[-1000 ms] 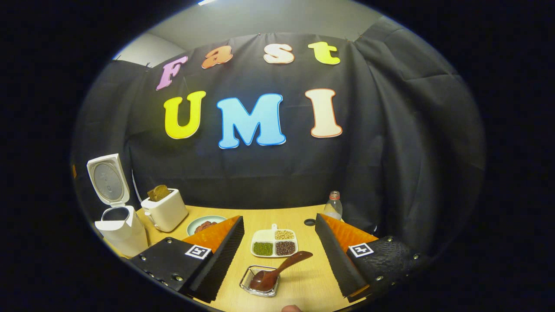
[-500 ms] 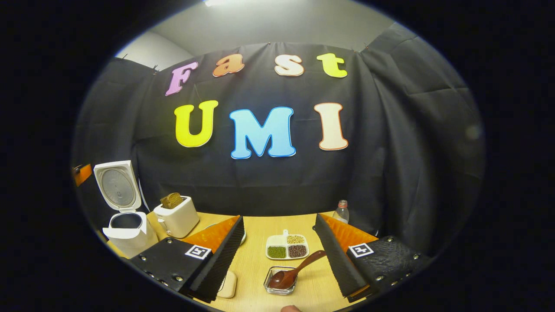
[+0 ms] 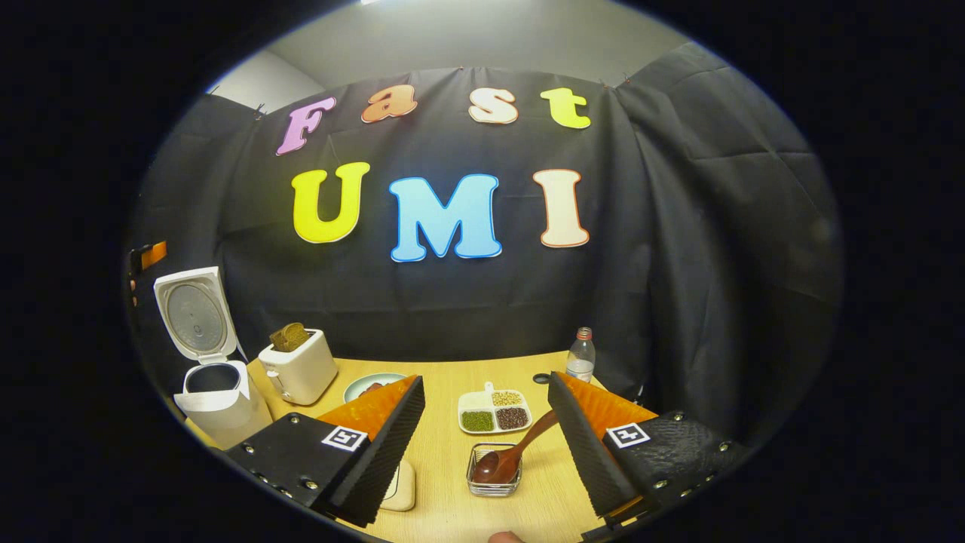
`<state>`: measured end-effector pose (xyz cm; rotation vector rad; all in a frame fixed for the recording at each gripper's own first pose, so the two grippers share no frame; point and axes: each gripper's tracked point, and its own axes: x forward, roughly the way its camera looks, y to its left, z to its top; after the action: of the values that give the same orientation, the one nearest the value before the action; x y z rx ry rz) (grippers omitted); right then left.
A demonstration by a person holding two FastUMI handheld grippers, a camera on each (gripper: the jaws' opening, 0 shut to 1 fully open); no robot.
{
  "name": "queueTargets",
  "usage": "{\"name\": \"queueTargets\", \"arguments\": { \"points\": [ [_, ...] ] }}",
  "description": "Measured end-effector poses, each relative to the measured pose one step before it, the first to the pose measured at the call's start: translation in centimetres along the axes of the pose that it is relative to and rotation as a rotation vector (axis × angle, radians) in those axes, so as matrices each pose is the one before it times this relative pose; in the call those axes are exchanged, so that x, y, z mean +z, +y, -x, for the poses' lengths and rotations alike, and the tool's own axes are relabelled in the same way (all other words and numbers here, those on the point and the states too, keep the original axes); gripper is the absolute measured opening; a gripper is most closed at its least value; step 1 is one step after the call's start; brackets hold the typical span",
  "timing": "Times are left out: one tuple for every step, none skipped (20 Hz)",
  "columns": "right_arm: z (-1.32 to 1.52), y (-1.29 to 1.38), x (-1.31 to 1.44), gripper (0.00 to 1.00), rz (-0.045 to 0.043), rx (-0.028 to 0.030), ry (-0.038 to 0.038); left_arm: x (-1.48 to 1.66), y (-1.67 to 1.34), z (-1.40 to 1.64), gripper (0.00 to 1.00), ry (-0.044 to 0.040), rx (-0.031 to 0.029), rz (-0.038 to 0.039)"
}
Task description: Close the left gripper, press the button to open the rice cooker; take a wooden spoon from the chopstick holder with the right hand, scoop a spoonful of rice and pour it into the rice cooker, then put the wooden spoon back into the chopstick holder.
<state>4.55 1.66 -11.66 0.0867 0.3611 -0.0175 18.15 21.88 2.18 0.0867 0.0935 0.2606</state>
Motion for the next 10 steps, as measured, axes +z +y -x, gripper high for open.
{"name": "queueTargets", "arguments": {
  "points": [
    [-0.273, -0.343, -0.452, 1.0, -0.00175, -0.01427, 0.0014, -0.045, 0.192, -1.301, 0.98, 0.00046, -0.00042, 0.00655],
    [0.295, -0.035, -0.139, 1.0, -0.00223, -0.01171, 0.00249, -0.13, 0.203, -1.217, 1.0, 0.00661, -0.00291, 0.00864],
    [0.256, -0.143, -0.284, 1.0, -0.0017, -0.01355, 0.00427, -0.198, 0.162, -1.275, 0.99, 0.00863, -0.0002, 0.00742],
    [0.25, -0.179, -0.217, 1.0, -0.00059, -0.01326, 0.00375, -0.32, 0.243, -1.294, 0.98, 0.00831, 0.00304, 0.00395],
    [0.236, -0.129, -0.269, 1.0, 0.0005, -0.01142, 0.00421, -0.308, 0.276, -1.344, 0.96, 0.0062, 0.00603, 0.00061],
    [0.294, -0.125, -0.196, 1.0, 0.0025, -0.01185, 0.00342, 0.067, 0.264, -1.213, 0.95, 0.00418, 0.00407, -0.00365],
    [0.207, -0.123, -0.229, 1.0, 0.00364, -0.00864, 0.00323, -0.314, 0.209, -1.166, 0.96, 0.00623, 0.00554, -0.00475],
    [0.16, -0.181, -0.239, 1.0, 0.00401, -0.00977, 0.00568, -0.245, 0.146, -1.128, 0.98, 0.00576, 0.00308, -0.00219],
    [0.103, -0.082, -0.301, 1.0, 0.00183, -0.00699, 0.00453, -0.395, 0.1, -1.235, 1.0, 0.0092, 0.00464, -0.00011],
    [0.084, -0.059, -0.175, 1.0, -0.00062, -0.00544, 0.00559, -0.733, 0.098, -1.003, 0.98, 0.02279, 0.00583, -0.00027]
  ]
}}
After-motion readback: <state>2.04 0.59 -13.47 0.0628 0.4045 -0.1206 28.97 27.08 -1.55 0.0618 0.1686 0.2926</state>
